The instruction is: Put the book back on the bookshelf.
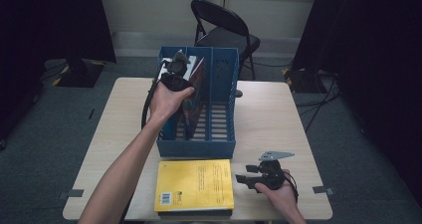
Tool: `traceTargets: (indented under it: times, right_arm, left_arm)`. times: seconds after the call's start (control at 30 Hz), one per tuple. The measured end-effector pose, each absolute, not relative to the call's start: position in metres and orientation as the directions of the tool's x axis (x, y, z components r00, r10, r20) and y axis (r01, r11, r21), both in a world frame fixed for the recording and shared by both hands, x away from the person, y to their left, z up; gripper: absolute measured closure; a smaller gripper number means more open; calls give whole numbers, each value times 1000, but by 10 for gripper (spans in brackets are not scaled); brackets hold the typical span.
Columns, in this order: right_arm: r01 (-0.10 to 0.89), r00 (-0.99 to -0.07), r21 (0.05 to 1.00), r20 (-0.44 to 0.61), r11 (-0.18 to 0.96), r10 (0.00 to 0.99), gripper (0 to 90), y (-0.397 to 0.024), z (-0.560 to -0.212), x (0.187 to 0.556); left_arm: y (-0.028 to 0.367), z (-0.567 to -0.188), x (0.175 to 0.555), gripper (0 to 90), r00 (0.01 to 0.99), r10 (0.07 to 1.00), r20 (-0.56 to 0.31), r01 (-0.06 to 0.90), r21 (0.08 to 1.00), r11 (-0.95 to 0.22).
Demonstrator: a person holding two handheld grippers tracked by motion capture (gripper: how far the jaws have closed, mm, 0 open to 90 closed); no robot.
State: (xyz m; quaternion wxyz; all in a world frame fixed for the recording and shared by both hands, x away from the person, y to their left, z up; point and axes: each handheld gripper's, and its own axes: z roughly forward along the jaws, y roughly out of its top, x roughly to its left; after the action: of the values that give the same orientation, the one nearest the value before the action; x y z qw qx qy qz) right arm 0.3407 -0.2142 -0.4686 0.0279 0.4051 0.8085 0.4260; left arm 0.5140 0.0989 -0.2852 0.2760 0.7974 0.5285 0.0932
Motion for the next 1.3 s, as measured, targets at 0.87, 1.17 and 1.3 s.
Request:
traceTargets:
  times: [0.87,1.17,1.3]
  right_arm:
    - [632,-670,710,297,312,680,345,-212,-469,341]
    - [633,-666,710,297,309,684,345,-211,-469,341]
    - [631,-666,712,294,307,686,345,-210,-468,341]
  left_arm:
    - [116,-294,462,529,570,817,-82,667,627,-403]
    - [131,-309,438,548,601,790,-124,655,642,-398]
    - [136,-326,425,592,625,770,-127,647,636,-421]
